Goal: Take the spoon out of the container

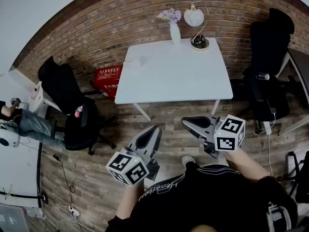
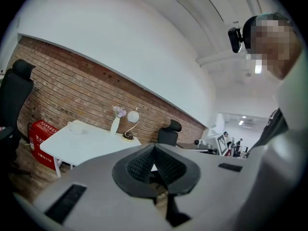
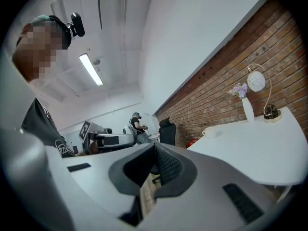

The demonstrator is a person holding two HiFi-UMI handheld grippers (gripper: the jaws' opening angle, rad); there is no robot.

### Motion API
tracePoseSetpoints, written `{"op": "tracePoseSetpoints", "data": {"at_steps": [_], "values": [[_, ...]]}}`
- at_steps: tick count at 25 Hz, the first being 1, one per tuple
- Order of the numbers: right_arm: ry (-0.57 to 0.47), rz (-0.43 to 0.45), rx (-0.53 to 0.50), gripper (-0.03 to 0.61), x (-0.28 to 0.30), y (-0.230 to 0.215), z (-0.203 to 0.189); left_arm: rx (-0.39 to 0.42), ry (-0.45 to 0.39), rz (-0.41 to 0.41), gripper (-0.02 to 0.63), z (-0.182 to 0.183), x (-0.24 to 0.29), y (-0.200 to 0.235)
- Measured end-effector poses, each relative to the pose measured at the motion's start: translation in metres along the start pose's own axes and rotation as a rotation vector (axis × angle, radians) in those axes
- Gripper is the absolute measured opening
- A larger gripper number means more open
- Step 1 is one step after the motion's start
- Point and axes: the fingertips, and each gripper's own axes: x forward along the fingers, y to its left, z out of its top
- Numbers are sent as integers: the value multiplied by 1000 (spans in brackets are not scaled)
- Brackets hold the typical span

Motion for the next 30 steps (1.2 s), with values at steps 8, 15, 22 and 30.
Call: {"op": "tracePoseSetpoints", "data": {"at_steps": [8,15,22,30], "values": [[5,58,-13,-3,52,-92,53,25,31,54,5,46,84,65],[26,106,-30,-3,88,-120,70,7,10,92,5,67,103,107],[54,92,-29,-3,141,-154,71,-23,-3,84,5,82,118,170],[13,43,-38,-3,220,-207,110,3,-19,44,5,139,144,264]]}}
